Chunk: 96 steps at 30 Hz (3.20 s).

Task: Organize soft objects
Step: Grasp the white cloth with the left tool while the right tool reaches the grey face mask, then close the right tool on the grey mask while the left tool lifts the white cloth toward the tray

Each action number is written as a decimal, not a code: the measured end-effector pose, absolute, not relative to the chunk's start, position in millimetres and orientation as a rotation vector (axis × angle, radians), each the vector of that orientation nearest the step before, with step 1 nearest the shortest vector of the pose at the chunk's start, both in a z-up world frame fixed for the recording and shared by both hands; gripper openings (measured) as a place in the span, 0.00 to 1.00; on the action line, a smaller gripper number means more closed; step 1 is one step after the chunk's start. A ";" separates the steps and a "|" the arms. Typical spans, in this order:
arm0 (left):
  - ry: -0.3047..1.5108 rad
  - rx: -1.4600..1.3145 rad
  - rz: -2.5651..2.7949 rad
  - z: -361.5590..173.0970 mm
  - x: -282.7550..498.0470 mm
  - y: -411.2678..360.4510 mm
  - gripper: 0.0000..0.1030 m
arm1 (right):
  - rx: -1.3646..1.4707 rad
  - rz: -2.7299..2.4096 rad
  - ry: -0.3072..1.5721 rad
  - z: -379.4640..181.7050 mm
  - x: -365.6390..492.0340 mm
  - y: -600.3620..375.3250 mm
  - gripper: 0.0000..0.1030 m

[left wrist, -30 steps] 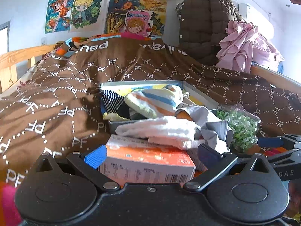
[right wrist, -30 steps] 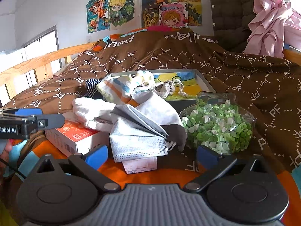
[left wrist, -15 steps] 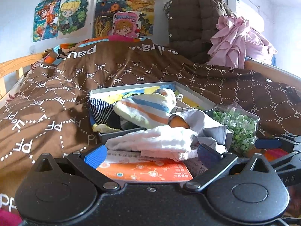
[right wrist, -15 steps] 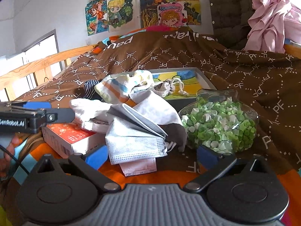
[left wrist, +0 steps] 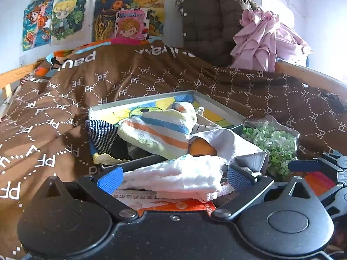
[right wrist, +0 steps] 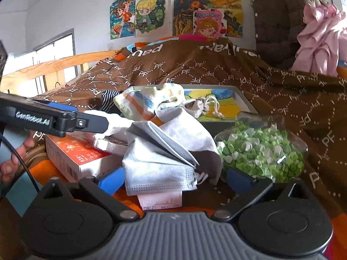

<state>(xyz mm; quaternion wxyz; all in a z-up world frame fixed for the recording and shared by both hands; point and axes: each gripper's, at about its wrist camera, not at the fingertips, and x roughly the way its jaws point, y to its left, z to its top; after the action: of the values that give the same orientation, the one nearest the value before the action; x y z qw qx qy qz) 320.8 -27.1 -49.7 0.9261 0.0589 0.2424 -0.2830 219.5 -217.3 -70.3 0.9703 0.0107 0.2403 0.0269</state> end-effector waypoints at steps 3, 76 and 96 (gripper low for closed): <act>0.529 0.113 -0.586 -50.8 330.2 -30.2 0.99 | -0.003 0.051 0.467 -70.1 222.6 -215.1 1.00; 0.521 0.020 -0.684 -38.7 308.9 -14.4 0.15 | -0.002 0.156 0.452 -68.9 228.6 -205.8 0.71; 0.453 -0.061 -0.698 -25.0 308.0 21.6 0.15 | -0.171 0.183 0.485 -59.7 248.3 -179.0 0.20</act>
<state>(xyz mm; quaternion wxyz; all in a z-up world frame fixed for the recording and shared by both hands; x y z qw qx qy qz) 308.0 21.6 -25.0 0.9143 -0.0298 0.2201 -0.3388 248.3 -179.0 -59.7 0.9630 -0.0845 0.2394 0.0905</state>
